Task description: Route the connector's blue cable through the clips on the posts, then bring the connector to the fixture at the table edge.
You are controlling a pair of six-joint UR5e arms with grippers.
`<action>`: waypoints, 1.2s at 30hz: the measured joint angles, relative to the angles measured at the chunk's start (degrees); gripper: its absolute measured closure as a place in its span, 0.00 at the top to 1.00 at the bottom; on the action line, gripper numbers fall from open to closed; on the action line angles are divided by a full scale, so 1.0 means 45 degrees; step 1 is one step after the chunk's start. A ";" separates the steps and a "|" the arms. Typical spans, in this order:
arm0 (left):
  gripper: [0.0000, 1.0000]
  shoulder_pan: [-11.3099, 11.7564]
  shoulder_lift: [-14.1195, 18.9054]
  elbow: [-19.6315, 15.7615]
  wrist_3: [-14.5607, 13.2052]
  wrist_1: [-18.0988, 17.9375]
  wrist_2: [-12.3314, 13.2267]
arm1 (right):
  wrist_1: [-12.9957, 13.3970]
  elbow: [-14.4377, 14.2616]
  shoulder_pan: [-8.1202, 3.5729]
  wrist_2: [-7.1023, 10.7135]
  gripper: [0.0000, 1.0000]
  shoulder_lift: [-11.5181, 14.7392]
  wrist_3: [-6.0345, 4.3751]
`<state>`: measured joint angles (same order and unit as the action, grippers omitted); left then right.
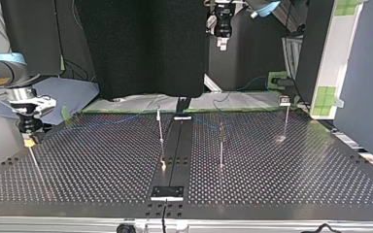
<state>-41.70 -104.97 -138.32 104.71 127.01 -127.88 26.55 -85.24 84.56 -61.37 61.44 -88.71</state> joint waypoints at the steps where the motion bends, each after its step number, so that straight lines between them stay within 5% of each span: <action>1: 0.98 0.0001 0.0000 0.0000 -0.0002 0.0000 0.0001 | 0.0000 -0.0003 -0.0001 -0.0018 1.00 0.0002 0.0000; 16: 0.98 0.0022 0.0000 0.0000 0.0002 0.0002 -0.0008 | -0.0048 0.0001 -0.0055 -0.0504 1.00 0.0008 -0.0015; 36: 0.98 0.0018 0.0000 -0.0002 0.0030 0.0017 0.0008 | -0.0481 0.0001 -0.0180 -0.2092 1.00 0.0010 0.0141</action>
<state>-41.62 -104.97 -138.33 104.84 127.08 -127.85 24.39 -85.24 83.75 -70.79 61.49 -88.08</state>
